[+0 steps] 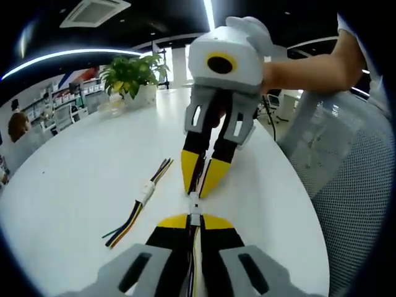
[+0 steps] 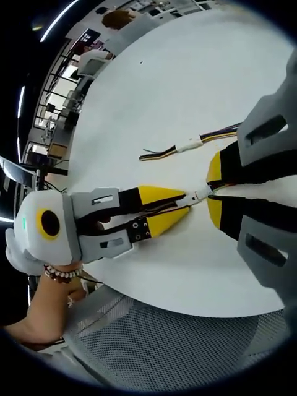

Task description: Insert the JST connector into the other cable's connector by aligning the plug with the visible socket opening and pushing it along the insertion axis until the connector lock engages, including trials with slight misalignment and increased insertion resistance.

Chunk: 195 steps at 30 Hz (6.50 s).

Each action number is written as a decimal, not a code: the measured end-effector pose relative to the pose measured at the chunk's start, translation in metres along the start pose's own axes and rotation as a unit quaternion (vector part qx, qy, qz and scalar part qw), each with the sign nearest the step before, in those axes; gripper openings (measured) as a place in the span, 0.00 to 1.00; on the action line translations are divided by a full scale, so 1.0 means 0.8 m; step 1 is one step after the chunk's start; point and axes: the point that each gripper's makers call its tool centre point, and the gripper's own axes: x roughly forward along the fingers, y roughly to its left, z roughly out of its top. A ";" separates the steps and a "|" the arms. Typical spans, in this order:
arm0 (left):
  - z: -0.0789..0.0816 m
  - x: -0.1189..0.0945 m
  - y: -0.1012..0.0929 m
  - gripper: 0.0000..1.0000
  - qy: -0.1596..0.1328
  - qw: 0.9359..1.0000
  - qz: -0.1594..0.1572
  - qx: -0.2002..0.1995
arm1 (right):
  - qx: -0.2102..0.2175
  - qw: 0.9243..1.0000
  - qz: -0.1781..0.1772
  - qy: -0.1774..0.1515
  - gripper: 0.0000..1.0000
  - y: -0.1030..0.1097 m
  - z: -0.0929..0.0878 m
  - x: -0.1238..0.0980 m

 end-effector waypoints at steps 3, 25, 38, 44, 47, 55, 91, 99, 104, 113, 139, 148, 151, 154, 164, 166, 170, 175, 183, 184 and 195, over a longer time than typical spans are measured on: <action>0.000 0.000 0.000 0.00 0.001 1.000 0.001 0.000 | 0.003 1.000 -0.001 0.001 0.04 0.000 0.000 0.000; 0.000 0.001 0.003 0.00 0.000 1.000 0.002 -0.003 | 0.013 1.000 -0.007 0.006 0.03 -0.002 0.002 0.002; 0.001 0.003 0.003 0.00 -0.003 1.000 -0.001 -0.006 | -0.006 1.000 0.001 -0.004 0.03 0.003 0.009 0.005; 0.002 0.002 -0.001 0.00 -0.008 1.000 -0.010 0.009 | 0.002 1.000 0.011 -0.010 0.03 0.005 0.010 0.004; 0.002 0.003 0.000 0.00 -0.010 1.000 -0.011 0.008 | 0.007 1.000 0.013 -0.012 0.02 0.005 0.010 0.004; 0.001 0.002 0.001 0.00 -0.010 1.000 -0.013 0.005 | 0.028 0.999 0.016 -0.024 0.02 0.005 0.012 0.004; 0.004 0.003 0.051 0.04 -0.005 0.994 0.089 -0.058 | 0.026 0.997 -0.069 -0.039 0.04 -0.042 0.005 0.007; 0.000 0.004 0.051 0.04 -0.003 0.994 0.089 -0.066 | 0.035 0.996 -0.074 -0.042 0.04 -0.044 0.004 0.008; -0.001 0.004 0.051 0.05 -0.004 0.993 0.089 -0.071 | 0.046 0.995 -0.073 -0.050 0.05 -0.044 0.004 0.008; -0.003 0.001 0.055 0.05 -0.003 0.993 0.094 -0.075 | 0.074 0.993 -0.075 -0.051 0.06 -0.047 0.001 0.007; 0.017 -0.012 0.062 0.17 -0.037 0.989 0.113 -0.088 | 0.098 0.988 -0.094 -0.069 0.19 -0.058 0.012 -0.010; 0.022 -0.018 0.067 0.29 -0.049 0.986 0.121 -0.102 | 0.106 0.984 -0.118 -0.078 0.31 -0.067 0.017 -0.024; 0.025 -0.021 0.069 0.32 -0.055 0.984 0.121 -0.115 | 0.108 0.983 -0.128 -0.078 0.33 -0.071 0.017 -0.029; 0.024 -0.026 0.071 0.34 -0.056 0.983 0.124 -0.123 | 0.105 0.983 -0.133 -0.066 0.34 -0.072 0.013 -0.031; 0.058 -0.059 0.091 0.48 -0.089 0.975 0.163 -0.124 | 0.123 0.976 -0.160 -0.083 0.41 -0.080 0.021 -0.058; 0.066 -0.064 0.091 0.46 -0.101 0.975 0.164 -0.115 | 0.125 0.975 -0.164 -0.086 0.42 -0.081 0.022 -0.062; 0.070 -0.068 0.091 0.53 -0.096 0.974 0.170 -0.116 | 0.135 0.971 -0.177 -0.092 0.44 -0.086 0.022 -0.073; 0.073 -0.079 0.097 0.61 -0.084 0.972 0.183 -0.122 | 0.148 0.964 -0.197 -0.104 0.48 -0.093 0.024 -0.090; 0.103 -0.111 0.112 0.76 -0.112 0.961 0.220 -0.127 | 0.161 0.955 -0.219 -0.116 0.51 -0.092 0.023 -0.111; 0.107 -0.114 0.112 0.77 -0.115 0.959 0.226 -0.125 | 0.160 0.956 -0.219 -0.114 0.51 -0.090 0.022 -0.113; 0.130 -0.134 0.083 0.97 -0.125 0.959 0.231 -0.108 | 0.165 0.945 -0.246 -0.137 0.53 -0.083 0.031 -0.138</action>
